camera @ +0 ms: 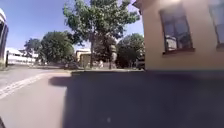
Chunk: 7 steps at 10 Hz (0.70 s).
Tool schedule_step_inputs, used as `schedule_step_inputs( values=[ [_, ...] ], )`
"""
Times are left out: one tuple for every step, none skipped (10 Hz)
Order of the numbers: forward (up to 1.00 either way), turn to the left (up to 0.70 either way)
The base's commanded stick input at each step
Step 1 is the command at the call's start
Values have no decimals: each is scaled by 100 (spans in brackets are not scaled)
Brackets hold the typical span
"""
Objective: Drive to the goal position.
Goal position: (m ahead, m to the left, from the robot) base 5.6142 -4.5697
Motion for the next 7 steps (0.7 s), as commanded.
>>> schedule_step_inputs(
  values=[
    [70,-14],
    [70,-14],
    [70,-14],
    [70,-14],
    [70,-14],
    [70,-14],
    [70,-14]
  ],
)
